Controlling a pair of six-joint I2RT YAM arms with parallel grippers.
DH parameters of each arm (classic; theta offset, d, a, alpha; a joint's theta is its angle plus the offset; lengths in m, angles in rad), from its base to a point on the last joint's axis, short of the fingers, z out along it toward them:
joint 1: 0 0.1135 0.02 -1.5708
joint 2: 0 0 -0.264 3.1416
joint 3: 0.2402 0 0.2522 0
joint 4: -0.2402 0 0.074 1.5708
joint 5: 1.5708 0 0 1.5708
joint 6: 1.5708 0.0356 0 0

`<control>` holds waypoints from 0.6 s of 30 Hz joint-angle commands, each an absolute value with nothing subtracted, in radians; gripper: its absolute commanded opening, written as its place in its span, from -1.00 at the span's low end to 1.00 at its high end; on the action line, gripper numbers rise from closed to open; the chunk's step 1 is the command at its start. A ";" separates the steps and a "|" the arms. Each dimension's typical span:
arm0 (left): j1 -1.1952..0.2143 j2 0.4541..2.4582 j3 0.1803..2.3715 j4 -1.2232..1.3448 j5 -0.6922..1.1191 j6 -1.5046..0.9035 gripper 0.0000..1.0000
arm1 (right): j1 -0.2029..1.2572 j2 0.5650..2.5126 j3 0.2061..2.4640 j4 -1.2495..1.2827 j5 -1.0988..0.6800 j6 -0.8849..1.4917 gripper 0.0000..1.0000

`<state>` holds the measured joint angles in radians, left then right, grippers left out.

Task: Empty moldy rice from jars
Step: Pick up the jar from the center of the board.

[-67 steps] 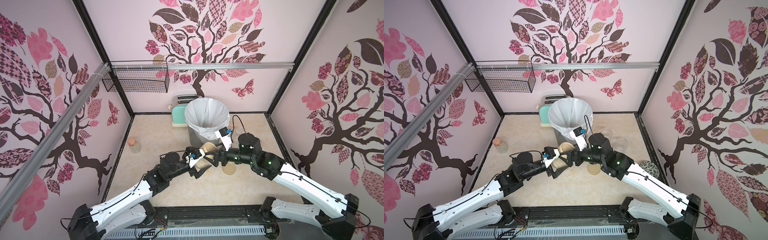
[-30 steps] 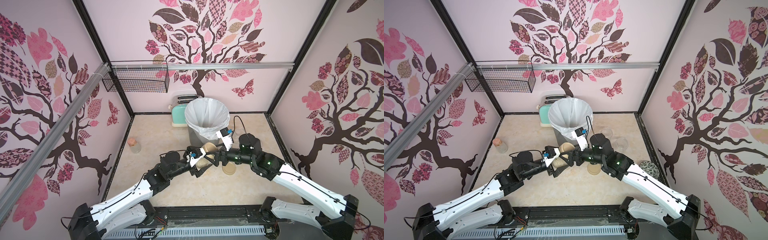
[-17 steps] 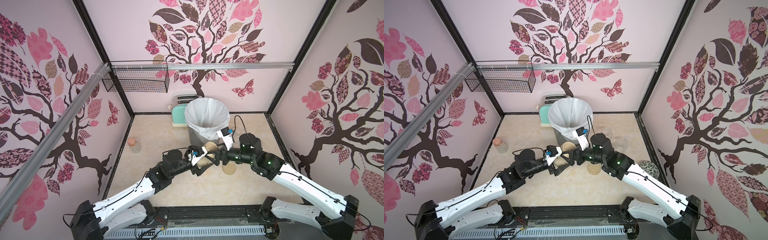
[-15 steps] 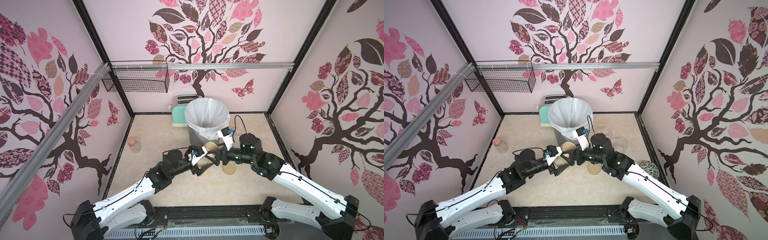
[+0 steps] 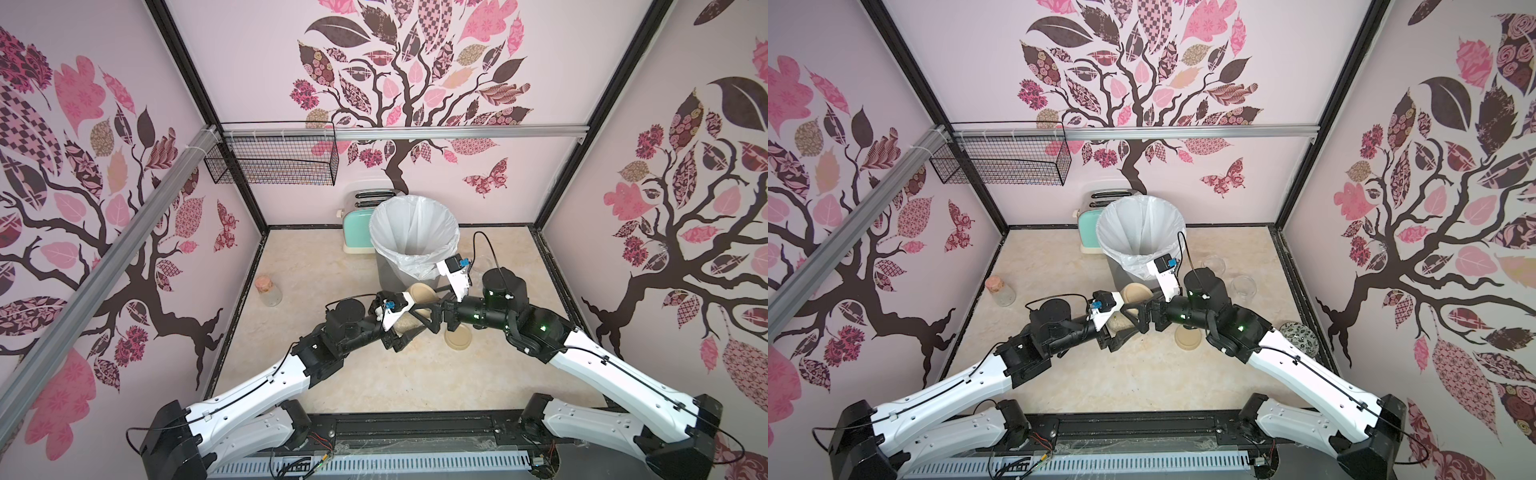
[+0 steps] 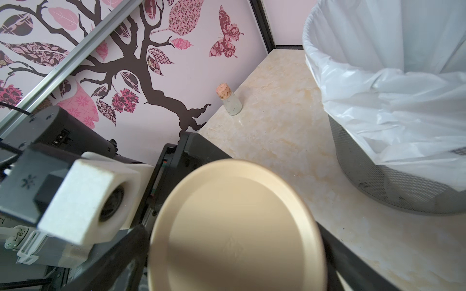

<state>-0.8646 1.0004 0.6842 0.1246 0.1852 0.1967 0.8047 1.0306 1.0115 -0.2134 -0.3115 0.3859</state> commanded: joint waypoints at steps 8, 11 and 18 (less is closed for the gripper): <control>-0.857 0.940 0.677 0.183 0.106 0.158 0.60 | 0.814 0.997 1.053 -0.278 -0.267 0.347 0.99; -0.857 0.930 0.672 0.180 0.104 0.149 0.60 | 0.812 0.997 1.065 -0.303 -0.258 0.328 0.99; -0.857 0.913 0.667 0.172 0.100 0.140 0.60 | 0.810 1.019 1.113 -0.353 -0.271 0.307 0.99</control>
